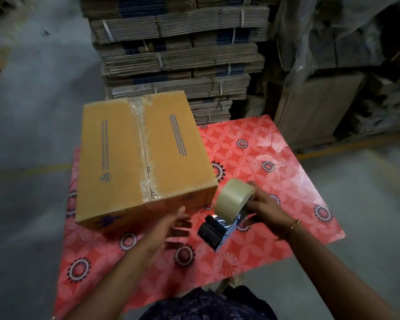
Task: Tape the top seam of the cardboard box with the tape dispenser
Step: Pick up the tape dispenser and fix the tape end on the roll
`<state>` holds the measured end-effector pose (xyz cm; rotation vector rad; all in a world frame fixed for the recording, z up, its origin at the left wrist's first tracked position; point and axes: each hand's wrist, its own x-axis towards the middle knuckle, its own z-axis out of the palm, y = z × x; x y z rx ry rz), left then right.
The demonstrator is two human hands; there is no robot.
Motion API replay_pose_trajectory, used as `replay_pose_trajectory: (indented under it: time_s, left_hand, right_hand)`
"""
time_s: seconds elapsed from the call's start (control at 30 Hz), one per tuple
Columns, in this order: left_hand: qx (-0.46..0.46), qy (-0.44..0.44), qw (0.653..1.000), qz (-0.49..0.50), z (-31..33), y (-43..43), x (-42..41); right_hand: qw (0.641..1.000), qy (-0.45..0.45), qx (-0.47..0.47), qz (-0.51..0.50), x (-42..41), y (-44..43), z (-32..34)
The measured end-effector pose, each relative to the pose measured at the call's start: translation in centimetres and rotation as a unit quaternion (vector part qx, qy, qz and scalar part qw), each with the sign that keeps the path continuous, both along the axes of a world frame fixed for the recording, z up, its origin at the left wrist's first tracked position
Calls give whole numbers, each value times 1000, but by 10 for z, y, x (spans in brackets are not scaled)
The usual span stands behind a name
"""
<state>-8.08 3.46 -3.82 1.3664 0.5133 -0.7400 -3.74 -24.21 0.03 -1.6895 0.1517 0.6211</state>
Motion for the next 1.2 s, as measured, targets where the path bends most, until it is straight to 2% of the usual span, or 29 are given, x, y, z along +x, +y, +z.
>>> replay_pose_trajectory:
  time_s: [0.03, 0.1, 0.2, 0.27, 0.37, 0.43, 0.47, 0.53, 0.57, 0.67, 0.73, 0.93, 1.1, 1.2]
  left_hand:
    - [-102, 44, 994, -19, 13, -8, 4]
    - [-265, 53, 959, -79, 43, -26, 12]
    - [-374, 8, 919, -122, 93, -59, 23]
    - [-389, -12, 918, -75, 116, -78, 31]
    - [-365, -68, 929, 14, 132, -100, 39]
    - [-360, -99, 925, 70, 139, -112, 45]
    - [-354, -113, 923, 99, 142, -118, 48]
    - [-329, -141, 918, 168, 148, -128, 53]
    - [-312, -154, 915, 204, 149, -133, 55]
    - [-291, -190, 897, 273, 153, -145, 60]
    - [-295, -209, 884, 297, 156, -150, 60]
    - [-253, -277, 872, 315, 158, -163, 56]
    - [-237, -287, 867, 332, 158, -167, 54]
    - [-236, -293, 859, 347, 156, -164, 55]
  right_hand:
    - [999, -22, 13, 27, 12, 0, 21]
    - [995, -71, 14, 75, 36, 3, 62]
    - [982, -130, 9, 138, 64, 9, 112]
    - [973, -157, 11, 172, 75, 9, 135]
    - [969, -198, 26, 147, 83, -4, 150]
    - [954, -293, -29, 62, 78, -16, 152]
    - [935, -351, -57, 6, 71, -22, 151]
    - [908, -413, -58, -53, 50, -28, 145]
    - [918, -394, -29, -41, 36, -29, 141]
    - [974, -204, 94, 37, -4, -25, 129]
    - [982, -125, 128, 59, -15, -20, 122]
    - [980, -83, 182, 4, -10, -7, 125]
    - [977, -30, 210, -26, -8, 3, 127]
    - [975, -35, 216, -44, -8, 9, 121]
